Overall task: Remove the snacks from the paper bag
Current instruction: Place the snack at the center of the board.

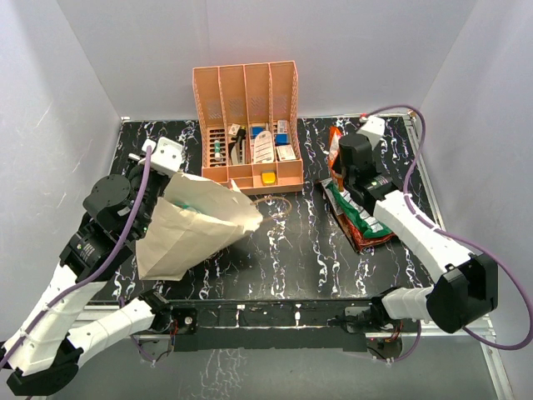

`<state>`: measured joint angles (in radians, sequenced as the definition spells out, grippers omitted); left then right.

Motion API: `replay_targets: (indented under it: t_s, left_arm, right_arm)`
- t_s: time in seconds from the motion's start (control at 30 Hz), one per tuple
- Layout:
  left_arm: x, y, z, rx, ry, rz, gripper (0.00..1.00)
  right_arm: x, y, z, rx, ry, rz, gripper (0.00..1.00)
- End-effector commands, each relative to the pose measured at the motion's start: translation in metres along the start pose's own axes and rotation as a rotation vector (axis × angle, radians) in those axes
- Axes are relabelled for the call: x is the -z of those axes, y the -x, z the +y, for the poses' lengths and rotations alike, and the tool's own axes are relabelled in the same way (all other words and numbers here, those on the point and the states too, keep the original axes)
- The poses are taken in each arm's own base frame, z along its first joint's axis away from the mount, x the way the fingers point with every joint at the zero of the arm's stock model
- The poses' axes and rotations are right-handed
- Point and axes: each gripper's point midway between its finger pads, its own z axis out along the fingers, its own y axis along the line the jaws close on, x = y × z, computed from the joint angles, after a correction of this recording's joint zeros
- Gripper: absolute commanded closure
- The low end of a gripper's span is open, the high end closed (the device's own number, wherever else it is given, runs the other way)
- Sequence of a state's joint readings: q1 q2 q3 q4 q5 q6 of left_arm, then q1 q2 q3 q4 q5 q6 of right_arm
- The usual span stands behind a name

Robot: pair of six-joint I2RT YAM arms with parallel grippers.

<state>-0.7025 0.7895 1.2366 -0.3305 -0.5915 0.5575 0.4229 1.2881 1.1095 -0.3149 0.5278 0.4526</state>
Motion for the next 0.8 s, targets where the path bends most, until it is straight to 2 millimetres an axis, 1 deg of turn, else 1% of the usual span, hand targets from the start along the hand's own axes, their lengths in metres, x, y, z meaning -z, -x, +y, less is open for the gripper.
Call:
replay_targets:
  t_s: [0.0, 0.17, 0.23, 0.4, 0.5, 0.6, 0.77]
  left_arm:
    - [0.014, 0.049, 0.017, 0.029, -0.035, -0.192, 1.0]
    - [0.035, 0.06, -0.036, -0.029, -0.338, -0.321, 1.0]
    - [0.041, 0.063, -0.055, -0.014, -0.432, -0.349, 1.0]
    - [0.051, 0.053, -0.105, 0.025, -0.644, -0.364, 1.0]
    - [0.059, 0.05, -0.122, 0.064, -0.718, -0.374, 1.0]
    - [0.067, 0.049, -0.134, 0.107, -0.78, -0.385, 1.0]
    - [0.085, 0.05, -0.152, 0.214, -0.894, -0.404, 1.0]
  right_arm:
    - [0.004, 0.054, 0.012, -0.396, 0.131, -0.232, 0.93]
    - [-0.012, 0.045, -0.003, -0.598, 0.094, -0.282, 0.93]
    - [-0.018, 0.043, -0.011, -0.677, 0.078, -0.304, 0.93]
    - [-0.033, 0.028, -0.027, -0.796, 0.042, -0.321, 0.93]
    - [-0.036, 0.015, -0.041, -0.844, -0.012, -0.341, 0.93]
    - [-0.04, -0.003, -0.058, -0.883, -0.052, -0.361, 0.93]
    - [-0.04, -0.044, -0.082, -0.937, -0.129, -0.341, 0.93]
